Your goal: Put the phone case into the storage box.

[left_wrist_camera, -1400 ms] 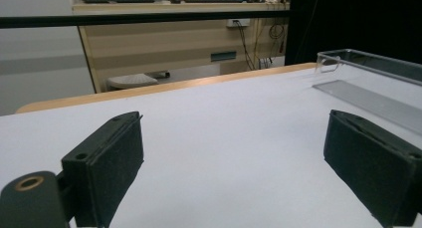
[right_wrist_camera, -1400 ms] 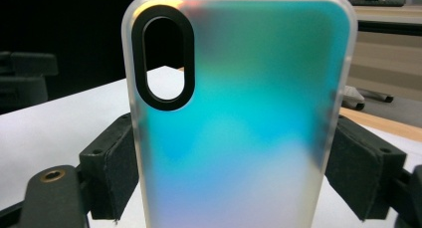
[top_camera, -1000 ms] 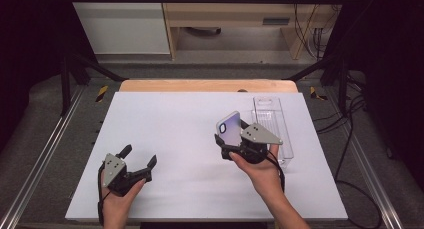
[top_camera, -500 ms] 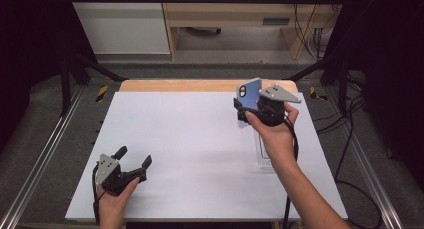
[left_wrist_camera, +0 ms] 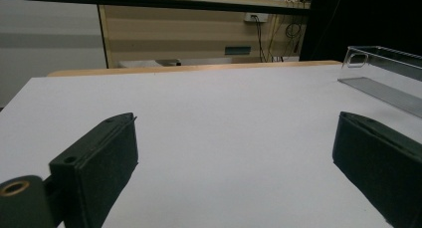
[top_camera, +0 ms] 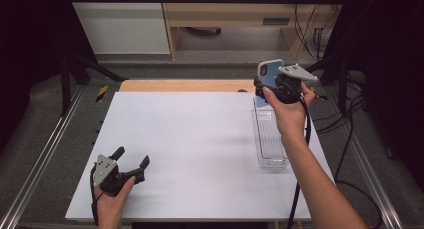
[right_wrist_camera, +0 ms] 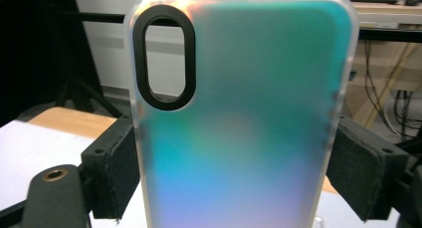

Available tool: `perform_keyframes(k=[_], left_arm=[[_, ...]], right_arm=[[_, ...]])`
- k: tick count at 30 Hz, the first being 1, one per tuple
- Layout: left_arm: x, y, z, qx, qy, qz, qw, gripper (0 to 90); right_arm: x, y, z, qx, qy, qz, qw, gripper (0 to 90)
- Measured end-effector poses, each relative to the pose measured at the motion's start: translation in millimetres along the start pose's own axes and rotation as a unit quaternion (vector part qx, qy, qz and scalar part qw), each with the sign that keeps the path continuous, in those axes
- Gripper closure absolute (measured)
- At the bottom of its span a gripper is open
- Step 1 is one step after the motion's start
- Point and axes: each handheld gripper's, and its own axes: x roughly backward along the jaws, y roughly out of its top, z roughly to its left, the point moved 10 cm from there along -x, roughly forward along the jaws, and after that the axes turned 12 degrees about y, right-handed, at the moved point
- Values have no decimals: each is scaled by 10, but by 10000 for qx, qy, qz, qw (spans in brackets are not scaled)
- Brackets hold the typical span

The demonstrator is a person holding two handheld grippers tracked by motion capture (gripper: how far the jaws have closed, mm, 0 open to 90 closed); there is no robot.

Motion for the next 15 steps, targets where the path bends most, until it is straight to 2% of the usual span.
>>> perform_keyframes(k=[2,7,9,15], left_arm=[[-1,2,5,-8,9,-13,10000,37],[-2,-3,5,9,-5,13,10000,38],[-6,-9,-3,-23,-5,23,10000,38],[-15,-27,-57,-141,-35,48,9999,37]], right_arm=[[-26,25,-101,-76,-109,-35,9999,174],[-46,45,-199,-157,-226,-99,9996,174],[-74,26,-324,-159,-441,-129,9988,174],[-156,-24,-471,-328,-543,-240,9977,174]])
